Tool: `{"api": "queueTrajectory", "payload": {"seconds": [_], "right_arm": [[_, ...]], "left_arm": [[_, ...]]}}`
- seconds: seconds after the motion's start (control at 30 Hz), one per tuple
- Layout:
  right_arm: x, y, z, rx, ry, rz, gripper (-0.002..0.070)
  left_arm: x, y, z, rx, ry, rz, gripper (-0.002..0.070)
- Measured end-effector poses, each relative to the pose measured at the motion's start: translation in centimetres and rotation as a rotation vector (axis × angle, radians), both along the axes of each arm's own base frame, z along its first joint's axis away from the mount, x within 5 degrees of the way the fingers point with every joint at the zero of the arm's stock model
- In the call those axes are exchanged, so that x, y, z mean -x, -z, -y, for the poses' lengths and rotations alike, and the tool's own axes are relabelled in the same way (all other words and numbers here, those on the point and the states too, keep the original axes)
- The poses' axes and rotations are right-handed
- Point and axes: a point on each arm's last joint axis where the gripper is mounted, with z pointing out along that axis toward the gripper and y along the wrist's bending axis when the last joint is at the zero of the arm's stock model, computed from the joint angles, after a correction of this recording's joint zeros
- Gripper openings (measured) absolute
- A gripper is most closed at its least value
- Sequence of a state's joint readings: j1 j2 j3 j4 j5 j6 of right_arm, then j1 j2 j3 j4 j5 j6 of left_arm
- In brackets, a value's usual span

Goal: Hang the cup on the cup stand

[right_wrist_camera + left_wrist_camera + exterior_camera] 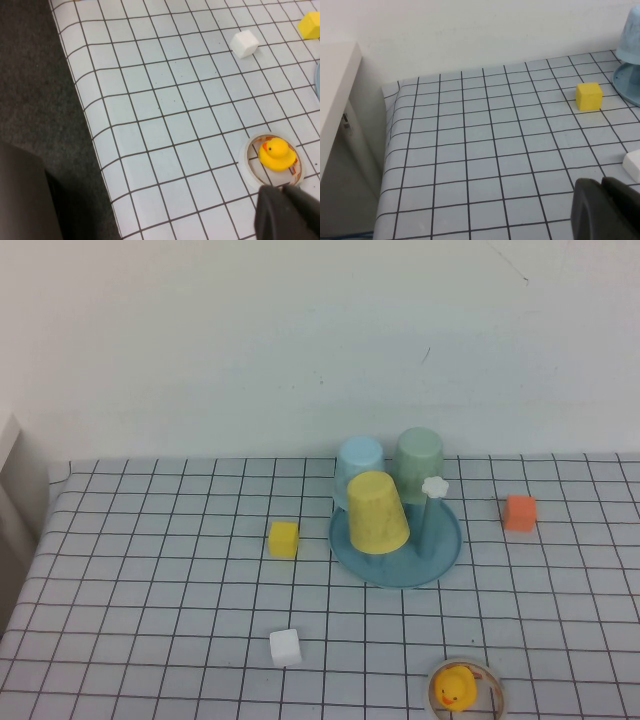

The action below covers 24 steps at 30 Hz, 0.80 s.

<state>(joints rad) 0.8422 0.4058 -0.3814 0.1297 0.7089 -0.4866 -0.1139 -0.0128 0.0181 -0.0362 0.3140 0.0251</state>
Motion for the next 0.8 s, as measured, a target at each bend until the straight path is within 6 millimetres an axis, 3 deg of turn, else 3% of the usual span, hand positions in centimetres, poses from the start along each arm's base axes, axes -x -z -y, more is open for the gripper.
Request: {"api": "queueTrajectory", "payload": {"seconds": [0.8], "right_arm": [[0.03, -0.19, 0.37, -0.010, 0.018, 0.031, -0.0001]], "left_arm": [[0.00, 0.00, 0.00, -0.004, 0.002, 0.001, -0.0001]]}}
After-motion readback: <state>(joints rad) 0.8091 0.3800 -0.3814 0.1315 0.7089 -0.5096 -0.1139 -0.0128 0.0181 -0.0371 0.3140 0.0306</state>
